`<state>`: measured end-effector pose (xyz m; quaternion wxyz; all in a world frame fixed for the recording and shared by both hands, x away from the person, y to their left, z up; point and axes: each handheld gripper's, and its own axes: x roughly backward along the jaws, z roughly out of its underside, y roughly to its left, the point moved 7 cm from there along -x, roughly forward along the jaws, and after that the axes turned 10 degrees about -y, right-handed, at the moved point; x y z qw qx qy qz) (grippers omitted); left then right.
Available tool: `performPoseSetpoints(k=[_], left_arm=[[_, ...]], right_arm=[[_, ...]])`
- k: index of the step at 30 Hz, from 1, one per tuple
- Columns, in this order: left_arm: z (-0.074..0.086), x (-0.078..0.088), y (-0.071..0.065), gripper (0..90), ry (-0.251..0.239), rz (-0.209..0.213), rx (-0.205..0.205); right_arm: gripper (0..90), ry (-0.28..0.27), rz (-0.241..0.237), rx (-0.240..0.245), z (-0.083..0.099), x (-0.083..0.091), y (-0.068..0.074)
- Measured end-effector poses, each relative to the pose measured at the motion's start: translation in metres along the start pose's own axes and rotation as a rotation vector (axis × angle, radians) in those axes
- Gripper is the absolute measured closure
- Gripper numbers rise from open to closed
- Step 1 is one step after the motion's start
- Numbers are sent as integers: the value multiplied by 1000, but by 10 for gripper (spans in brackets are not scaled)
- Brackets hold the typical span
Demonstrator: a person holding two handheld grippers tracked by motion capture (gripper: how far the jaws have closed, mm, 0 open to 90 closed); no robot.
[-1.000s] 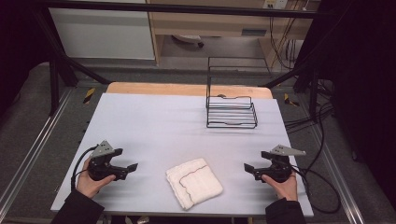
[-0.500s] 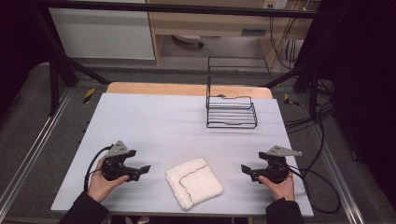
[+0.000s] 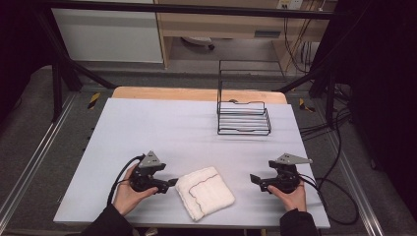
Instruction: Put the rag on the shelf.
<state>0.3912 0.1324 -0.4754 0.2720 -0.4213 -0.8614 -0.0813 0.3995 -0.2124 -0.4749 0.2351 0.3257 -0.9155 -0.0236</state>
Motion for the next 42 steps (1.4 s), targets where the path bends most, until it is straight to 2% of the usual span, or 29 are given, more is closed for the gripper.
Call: performPoseSetpoints(k=[2, 4, 9, 10, 16, 20, 28, 31, 36, 37, 38, 42], left_arm=[[1, -6, -5, 312, 15, 4, -2], [2, -11, -9, 380, 21, 8, -1], [5, -19, -18, 467, 53, 44, 13], [6, -21, -19, 511, 60, 49, 15], [10, -25, -19, 569, 71, 55, 50], [11, -25, -22, 610, 78, 50, 42], [11, -26, -27, 704, 86, 49, 64], [11, -26, -28, 729, 92, 41, 55], [11, -26, -29, 745, 100, 35, 42], [11, -26, -29, 745, 99, 35, 44], [11, -26, -29, 747, 99, 36, 45], [11, -26, -29, 748, 99, 42, 51]], right_arm=[[13, 5, 0, 6, 0, -1, 1], [15, 4, -3, 11, -1, -4, 5], [21, 8, -17, 22, -3, -9, 11], [28, 5, -21, 19, -4, -12, 14], [46, 10, -42, 35, -9, -25, 26], [68, 26, -73, 43, -13, -42, 44], [83, 49, -74, 50, -19, -65, 62], [123, 75, -77, 65, -20, -80, 70], [276, 107, -114, 83, -19, -98, 82], [276, 107, -114, 83, -19, -98, 82], [347, 119, -117, 101, -19, -106, 84], [471, 149, -113, 100, -14, -115, 86]])
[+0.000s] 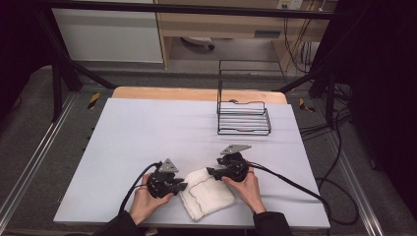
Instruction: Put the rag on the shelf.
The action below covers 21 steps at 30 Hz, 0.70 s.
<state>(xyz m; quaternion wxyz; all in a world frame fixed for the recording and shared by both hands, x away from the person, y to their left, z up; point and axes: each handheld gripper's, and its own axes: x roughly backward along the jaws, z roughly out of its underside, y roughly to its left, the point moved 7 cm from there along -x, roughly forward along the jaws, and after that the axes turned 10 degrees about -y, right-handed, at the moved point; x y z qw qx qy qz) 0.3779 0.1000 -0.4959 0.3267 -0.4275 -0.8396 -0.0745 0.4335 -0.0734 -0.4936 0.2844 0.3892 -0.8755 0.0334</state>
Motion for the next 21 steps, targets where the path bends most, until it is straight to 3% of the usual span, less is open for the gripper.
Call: performPoseSetpoints(k=[7, 9, 14, 19, 21], left_arm=[[0, 0, 0, 747, -1, 3, -6], [0, 0, 0, 747, -2, 2, -9], [0, 0, 0, 754, -2, 4, -8], [-1, 1, 2, 768, 0, 16, 24], [-1, 3, 2, 776, -1, 13, 31]], right_arm=[[575, 34, -28, -20, 5, -4, 1], [666, 36, -48, -31, 6, -5, 3], [799, 37, -72, -56, 6, -5, 6], [832, 40, -70, -58, 3, -5, 6], [838, 33, -55, -27, -4, -7, 9]])
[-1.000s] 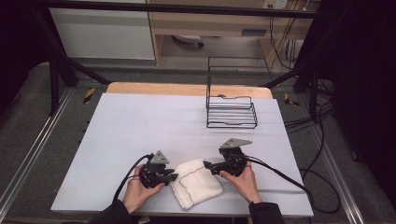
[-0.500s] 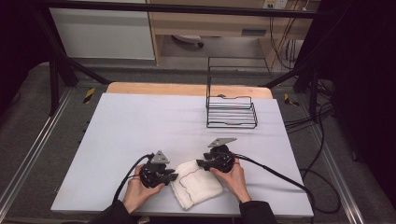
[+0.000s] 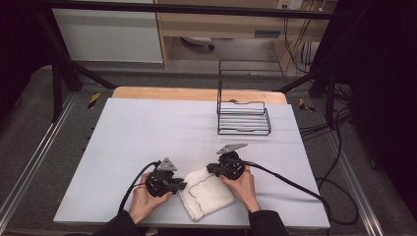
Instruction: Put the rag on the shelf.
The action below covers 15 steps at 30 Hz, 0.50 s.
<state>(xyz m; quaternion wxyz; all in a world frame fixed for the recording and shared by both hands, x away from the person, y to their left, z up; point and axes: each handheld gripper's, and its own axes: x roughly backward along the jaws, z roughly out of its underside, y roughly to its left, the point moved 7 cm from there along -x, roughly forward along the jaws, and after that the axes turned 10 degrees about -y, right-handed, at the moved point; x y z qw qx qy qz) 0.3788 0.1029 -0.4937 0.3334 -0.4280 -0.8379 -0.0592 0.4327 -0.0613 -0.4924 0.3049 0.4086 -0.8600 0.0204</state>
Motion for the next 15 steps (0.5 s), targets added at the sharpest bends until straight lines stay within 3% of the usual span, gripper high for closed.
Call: performPoseSetpoints(k=[5, 9, 15], left_arm=[[-1, 8, 1, 779, -15, -28, 15], [1, 16, 2, 776, -31, -63, 20], [8, 16, 3, 763, -21, -96, 10]], right_arm=[[839, -26, 1, 20, -14, -7, 3], [838, -27, -17, 68, -24, -27, 9], [814, -19, -19, 84, -22, -43, 11]])
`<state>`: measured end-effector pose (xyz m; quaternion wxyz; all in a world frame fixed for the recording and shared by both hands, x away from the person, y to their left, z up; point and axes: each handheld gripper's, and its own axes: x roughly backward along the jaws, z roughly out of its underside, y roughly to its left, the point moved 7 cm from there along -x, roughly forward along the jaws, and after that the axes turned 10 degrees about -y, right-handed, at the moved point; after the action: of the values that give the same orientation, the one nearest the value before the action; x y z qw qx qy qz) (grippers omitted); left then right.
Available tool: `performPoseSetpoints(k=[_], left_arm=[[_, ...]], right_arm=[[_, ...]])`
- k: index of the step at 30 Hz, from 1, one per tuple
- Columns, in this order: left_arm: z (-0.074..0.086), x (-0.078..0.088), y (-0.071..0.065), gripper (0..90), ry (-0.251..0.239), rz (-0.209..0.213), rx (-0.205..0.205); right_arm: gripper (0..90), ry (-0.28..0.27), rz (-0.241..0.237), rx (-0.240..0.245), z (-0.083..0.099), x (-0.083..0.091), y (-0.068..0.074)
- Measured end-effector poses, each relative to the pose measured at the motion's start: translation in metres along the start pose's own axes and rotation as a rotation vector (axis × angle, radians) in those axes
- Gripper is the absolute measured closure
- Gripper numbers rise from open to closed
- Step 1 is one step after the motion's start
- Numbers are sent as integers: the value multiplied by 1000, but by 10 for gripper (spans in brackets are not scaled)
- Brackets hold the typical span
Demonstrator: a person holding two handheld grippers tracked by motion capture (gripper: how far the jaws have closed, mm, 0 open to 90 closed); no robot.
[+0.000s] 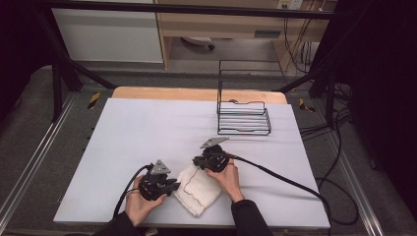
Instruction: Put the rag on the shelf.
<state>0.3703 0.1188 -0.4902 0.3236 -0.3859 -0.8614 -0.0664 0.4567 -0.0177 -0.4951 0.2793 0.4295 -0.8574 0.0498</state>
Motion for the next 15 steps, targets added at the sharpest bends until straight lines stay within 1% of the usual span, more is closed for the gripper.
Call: performPoseSetpoints(k=[1, 3, 4, 6, 8, 9, 10, 12, 14, 15], left_arm=[[1, -1, 0, 762, 0, -1, -1], [1, -1, 0, 759, -1, -3, -4], [2, -2, 0, 756, -3, -6, -9], [2, -2, 0, 749, -5, -7, -11], [3, -2, 0, 743, -7, -10, -23], [3, -2, 0, 741, -7, -10, -23], [3, -3, 0, 739, -10, -12, -33], [4, -3, -1, 738, -13, -14, -37], [4, -3, -1, 739, -14, -14, -39], [4, -3, -1, 739, -14, -13, -39]], right_arm=[[792, -4, 5, 1, 0, 0, 0], [685, -14, 21, 18, -2, 5, 1], [641, -24, 26, 17, -4, 8, 2], [527, -50, 38, 15, -8, 19, 3], [434, -76, 58, 10, -10, 32, 2], [434, -76, 58, 10, -10, 32, 2], [382, -85, 82, 1, -7, 47, 0], [381, -74, 108, -14, 1, 61, -2], [406, -70, 128, -39, 11, 73, -3], [406, -70, 128, -39, 11, 73, -3]])
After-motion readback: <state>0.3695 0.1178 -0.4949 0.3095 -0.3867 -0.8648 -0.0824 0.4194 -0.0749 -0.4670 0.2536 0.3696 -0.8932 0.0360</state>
